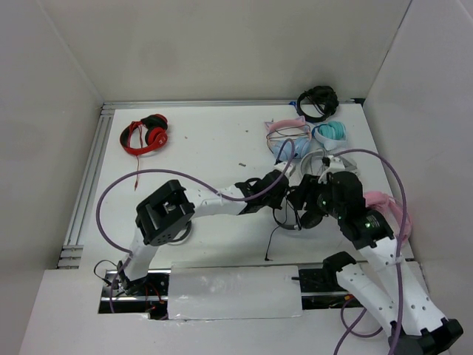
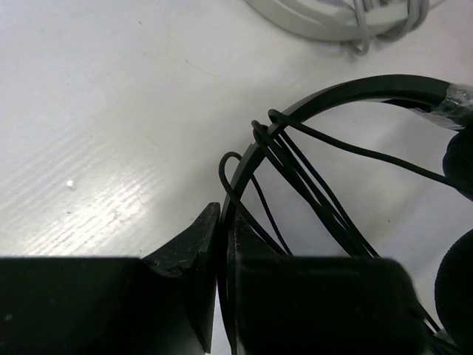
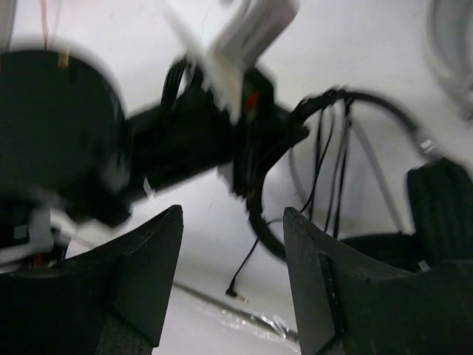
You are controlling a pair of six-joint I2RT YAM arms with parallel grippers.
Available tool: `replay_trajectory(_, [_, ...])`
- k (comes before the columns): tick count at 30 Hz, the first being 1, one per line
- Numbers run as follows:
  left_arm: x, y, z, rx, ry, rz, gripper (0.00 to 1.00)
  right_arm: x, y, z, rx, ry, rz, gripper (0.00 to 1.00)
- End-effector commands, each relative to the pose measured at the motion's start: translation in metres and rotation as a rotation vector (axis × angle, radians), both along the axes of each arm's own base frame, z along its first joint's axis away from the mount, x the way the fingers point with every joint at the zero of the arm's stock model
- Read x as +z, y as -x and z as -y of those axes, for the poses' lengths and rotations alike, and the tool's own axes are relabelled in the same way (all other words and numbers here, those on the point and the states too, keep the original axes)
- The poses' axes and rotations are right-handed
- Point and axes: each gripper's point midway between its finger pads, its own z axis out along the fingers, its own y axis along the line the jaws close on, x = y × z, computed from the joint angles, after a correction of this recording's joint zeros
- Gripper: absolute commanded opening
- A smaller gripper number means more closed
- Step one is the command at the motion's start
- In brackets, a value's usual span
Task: Wrap the headphones
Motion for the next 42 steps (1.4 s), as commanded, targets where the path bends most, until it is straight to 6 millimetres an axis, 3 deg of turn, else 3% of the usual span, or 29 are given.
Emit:
replay_trajectory(1, [0.065, -0.026, 0.000, 0.037, 0.119, 0.113, 0.00, 0.001, 0.021, -0.024, 0.156, -0.043, 0.060, 0.63])
replay_trajectory(4, [0.082, -0.042, -0.009, 0.060, 0.116, 0.174, 0.00, 0.015, 0.034, -0.041, 0.242, -0.052, 0.154, 0.63])
replay_trajectory(6, [0.084, -0.046, -0.011, 0.058, 0.120, 0.174, 0.00, 0.014, 0.041, -0.047, 0.278, -0.048, 0.159, 0.63])
replay_trajectory(11, [0.072, -0.051, -0.002, 0.039, 0.118, 0.166, 0.00, -0.032, 0.048, -0.055, 0.237, 0.043, 0.010, 0.62])
replay_trajectory(16, [0.056, -0.065, 0.001, 0.064, 0.067, 0.154, 0.00, -0.058, 0.054, -0.066, 0.217, 0.119, -0.070, 0.62])
replay_trajectory(22, [0.058, -0.069, -0.005, 0.062, 0.105, 0.119, 0.00, -0.108, 0.066, -0.082, 0.215, 0.173, -0.209, 0.61])
replay_trajectory(27, [0.055, -0.068, -0.009, 0.062, 0.095, 0.123, 0.00, -0.142, 0.056, -0.077, 0.137, 0.252, -0.266, 0.60])
replay_trajectory(36, [0.051, -0.062, -0.008, 0.040, 0.104, 0.100, 0.00, -0.164, 0.023, -0.077, 0.064, 0.359, -0.260, 0.56])
replay_trajectory(40, [0.049, -0.060, -0.008, 0.038, 0.102, 0.096, 0.00, -0.176, 0.020, -0.076, 0.064, 0.394, -0.296, 0.55])
replay_trajectory(42, [0.049, -0.060, -0.009, 0.039, 0.101, 0.097, 0.00, -0.181, 0.020, -0.077, 0.068, 0.401, -0.313, 0.40])
